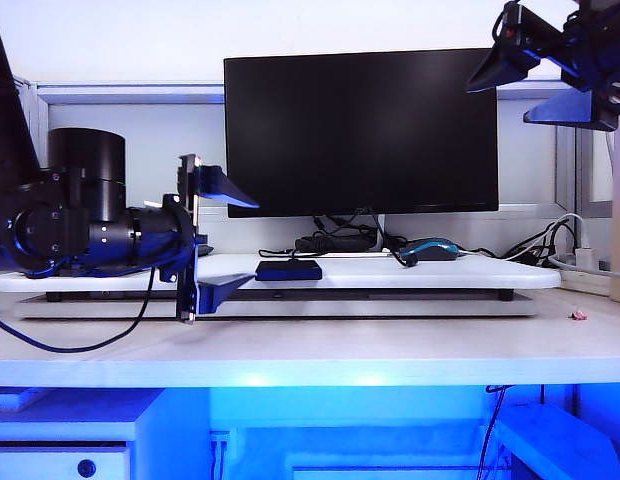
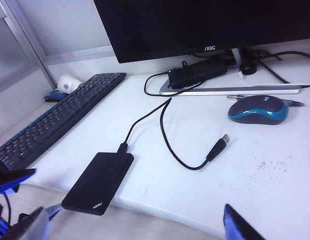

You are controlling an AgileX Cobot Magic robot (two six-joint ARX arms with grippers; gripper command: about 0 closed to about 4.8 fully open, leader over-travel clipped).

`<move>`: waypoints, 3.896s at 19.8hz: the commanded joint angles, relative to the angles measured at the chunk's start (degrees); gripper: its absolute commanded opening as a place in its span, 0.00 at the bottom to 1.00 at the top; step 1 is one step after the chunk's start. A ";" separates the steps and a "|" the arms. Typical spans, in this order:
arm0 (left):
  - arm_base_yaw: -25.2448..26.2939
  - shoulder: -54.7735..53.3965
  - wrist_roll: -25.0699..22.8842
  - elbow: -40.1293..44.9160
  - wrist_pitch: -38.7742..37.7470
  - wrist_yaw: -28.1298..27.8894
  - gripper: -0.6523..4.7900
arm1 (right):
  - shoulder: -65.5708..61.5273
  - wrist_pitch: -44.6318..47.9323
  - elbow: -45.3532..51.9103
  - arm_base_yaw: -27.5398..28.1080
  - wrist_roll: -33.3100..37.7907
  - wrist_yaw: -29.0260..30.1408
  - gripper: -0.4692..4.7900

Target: Unplug the data cable of the portable hard drive.

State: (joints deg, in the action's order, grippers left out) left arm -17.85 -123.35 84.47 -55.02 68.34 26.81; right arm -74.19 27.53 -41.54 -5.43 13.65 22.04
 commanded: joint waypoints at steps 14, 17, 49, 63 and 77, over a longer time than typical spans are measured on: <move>-2.21 -4.35 -3.63 -5.99 -6.38 0.37 1.00 | 0.11 0.94 -0.96 0.00 -1.92 0.15 1.00; -3.10 -5.11 -3.67 -9.07 -8.09 0.42 0.99 | 0.11 0.94 -0.96 0.00 -1.90 0.13 1.00; -5.60 -4.28 -4.42 -11.34 7.23 18.01 0.11 | -8.92 0.87 -9.38 -0.02 3.98 15.34 0.91; -8.72 0.04 -2.56 -12.04 12.20 26.14 0.11 | -15.50 1.60 -16.28 0.09 3.91 15.74 0.90; -10.80 1.18 -1.53 -12.04 14.36 29.40 0.11 | -19.41 2.56 -20.68 0.13 4.59 16.52 0.78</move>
State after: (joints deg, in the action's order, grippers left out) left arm -28.51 -122.83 83.26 -66.81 80.86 55.99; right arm -93.71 29.56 -61.56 -5.23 18.11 38.59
